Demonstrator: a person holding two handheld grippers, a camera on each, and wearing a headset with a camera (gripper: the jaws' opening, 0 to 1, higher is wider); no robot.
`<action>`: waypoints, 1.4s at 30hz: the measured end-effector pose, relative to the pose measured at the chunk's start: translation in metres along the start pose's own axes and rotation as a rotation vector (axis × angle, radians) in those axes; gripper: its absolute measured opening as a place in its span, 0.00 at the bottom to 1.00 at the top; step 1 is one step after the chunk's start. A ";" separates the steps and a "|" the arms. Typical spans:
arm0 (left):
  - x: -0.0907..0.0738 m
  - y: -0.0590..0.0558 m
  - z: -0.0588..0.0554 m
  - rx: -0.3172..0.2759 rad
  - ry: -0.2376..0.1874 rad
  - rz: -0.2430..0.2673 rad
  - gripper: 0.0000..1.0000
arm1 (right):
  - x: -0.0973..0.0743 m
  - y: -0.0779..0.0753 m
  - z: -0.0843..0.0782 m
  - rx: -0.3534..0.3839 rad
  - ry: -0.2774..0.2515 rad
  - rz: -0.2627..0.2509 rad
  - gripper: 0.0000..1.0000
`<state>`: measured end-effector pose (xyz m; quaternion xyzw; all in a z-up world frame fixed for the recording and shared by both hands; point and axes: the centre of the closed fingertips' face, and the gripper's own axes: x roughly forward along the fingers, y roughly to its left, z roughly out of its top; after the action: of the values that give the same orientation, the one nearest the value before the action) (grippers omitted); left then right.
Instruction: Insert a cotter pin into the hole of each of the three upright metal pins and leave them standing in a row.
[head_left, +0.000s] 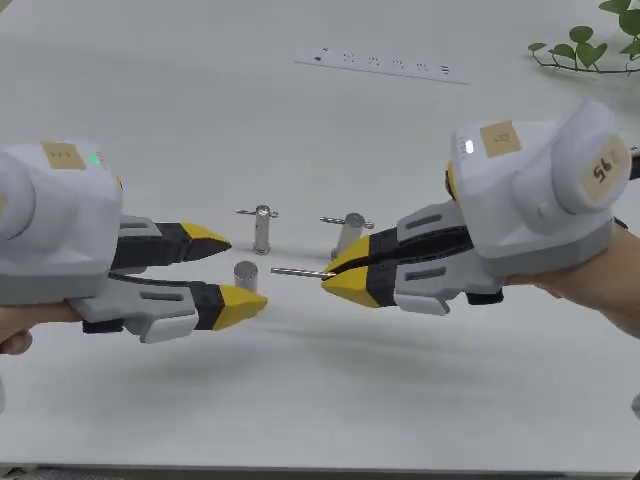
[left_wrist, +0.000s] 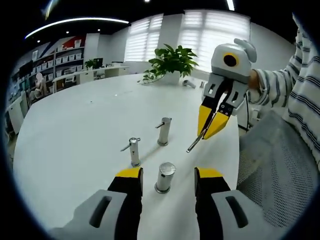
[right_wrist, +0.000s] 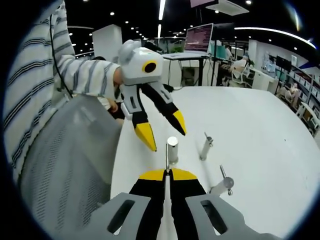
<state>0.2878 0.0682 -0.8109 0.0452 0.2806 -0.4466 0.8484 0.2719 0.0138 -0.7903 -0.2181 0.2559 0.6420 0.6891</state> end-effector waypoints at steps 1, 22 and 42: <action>0.001 0.002 -0.003 -0.011 0.009 0.006 0.40 | 0.001 -0.001 -0.001 0.001 0.004 0.002 0.03; 0.015 0.009 -0.024 -0.057 0.037 0.052 0.23 | 0.023 -0.011 -0.011 -0.008 0.041 0.011 0.03; 0.020 0.005 -0.021 -0.065 0.019 0.043 0.13 | 0.027 -0.008 -0.008 -0.018 0.043 0.022 0.03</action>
<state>0.2912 0.0638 -0.8398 0.0280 0.3022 -0.4182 0.8561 0.2802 0.0289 -0.8136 -0.2352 0.2673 0.6469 0.6744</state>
